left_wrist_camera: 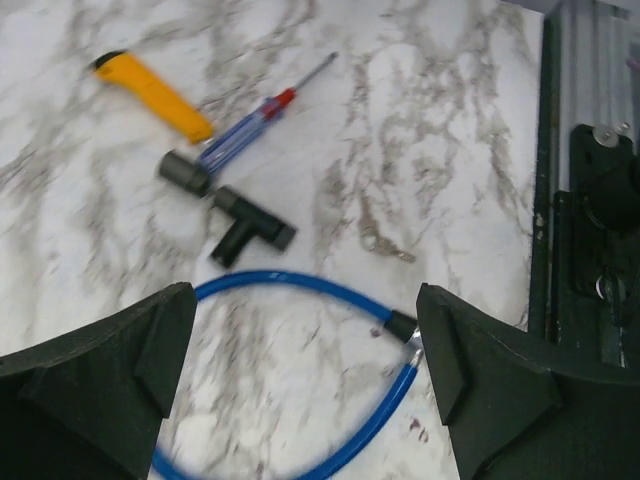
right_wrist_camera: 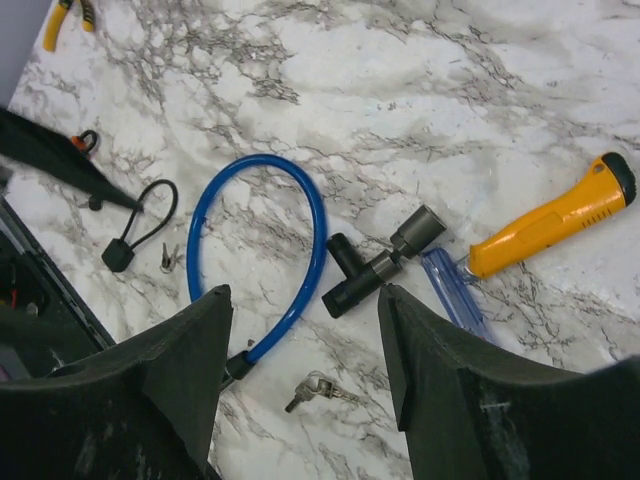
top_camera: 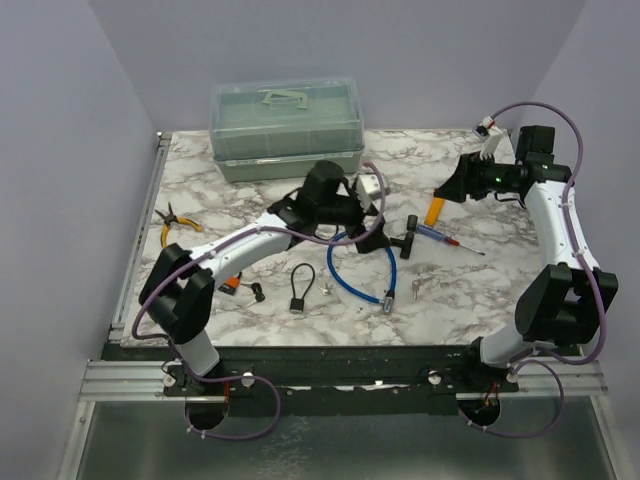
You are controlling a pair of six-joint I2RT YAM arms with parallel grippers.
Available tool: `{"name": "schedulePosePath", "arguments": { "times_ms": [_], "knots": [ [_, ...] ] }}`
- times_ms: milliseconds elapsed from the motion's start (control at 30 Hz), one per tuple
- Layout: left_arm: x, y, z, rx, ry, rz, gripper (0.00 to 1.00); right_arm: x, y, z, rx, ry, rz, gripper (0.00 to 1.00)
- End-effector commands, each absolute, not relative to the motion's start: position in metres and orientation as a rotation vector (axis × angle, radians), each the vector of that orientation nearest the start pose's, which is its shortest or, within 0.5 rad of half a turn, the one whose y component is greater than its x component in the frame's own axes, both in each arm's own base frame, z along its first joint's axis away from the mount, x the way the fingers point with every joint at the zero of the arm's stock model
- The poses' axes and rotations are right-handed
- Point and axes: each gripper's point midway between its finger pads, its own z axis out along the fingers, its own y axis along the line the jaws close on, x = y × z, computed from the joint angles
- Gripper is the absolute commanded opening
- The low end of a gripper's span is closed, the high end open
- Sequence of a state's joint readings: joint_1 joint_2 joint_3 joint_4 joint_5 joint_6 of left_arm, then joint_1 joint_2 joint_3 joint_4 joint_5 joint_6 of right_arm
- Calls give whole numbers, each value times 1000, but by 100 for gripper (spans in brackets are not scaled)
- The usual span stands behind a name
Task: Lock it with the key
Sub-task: Reset both arms
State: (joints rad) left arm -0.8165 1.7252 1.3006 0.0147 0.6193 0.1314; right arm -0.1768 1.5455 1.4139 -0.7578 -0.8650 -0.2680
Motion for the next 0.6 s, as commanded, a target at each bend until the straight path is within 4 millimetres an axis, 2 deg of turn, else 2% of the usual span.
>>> {"name": "schedulePosePath", "arguments": {
  "times_ms": [0,133,200,267,367,433,567],
  "knots": [
    [310,-340,213,1001,1861,-984,99,373,71,243,-459,2119,906,68],
    [348,-255,227,727,2013,-841,99,371,76,235,-465,2116,928,79],
    [358,-213,227,610,2094,-767,99,370,76,224,-459,2132,917,84],
    [363,-175,217,514,2189,-673,99,367,78,208,-453,2162,918,86],
    [359,-126,206,363,2257,-612,99,362,77,183,-441,2196,901,92],
    [352,-102,199,278,2277,-603,99,358,76,170,-420,2215,883,96],
    [336,-59,166,102,2420,-506,99,350,72,151,-384,2253,843,100]
  ]
}}
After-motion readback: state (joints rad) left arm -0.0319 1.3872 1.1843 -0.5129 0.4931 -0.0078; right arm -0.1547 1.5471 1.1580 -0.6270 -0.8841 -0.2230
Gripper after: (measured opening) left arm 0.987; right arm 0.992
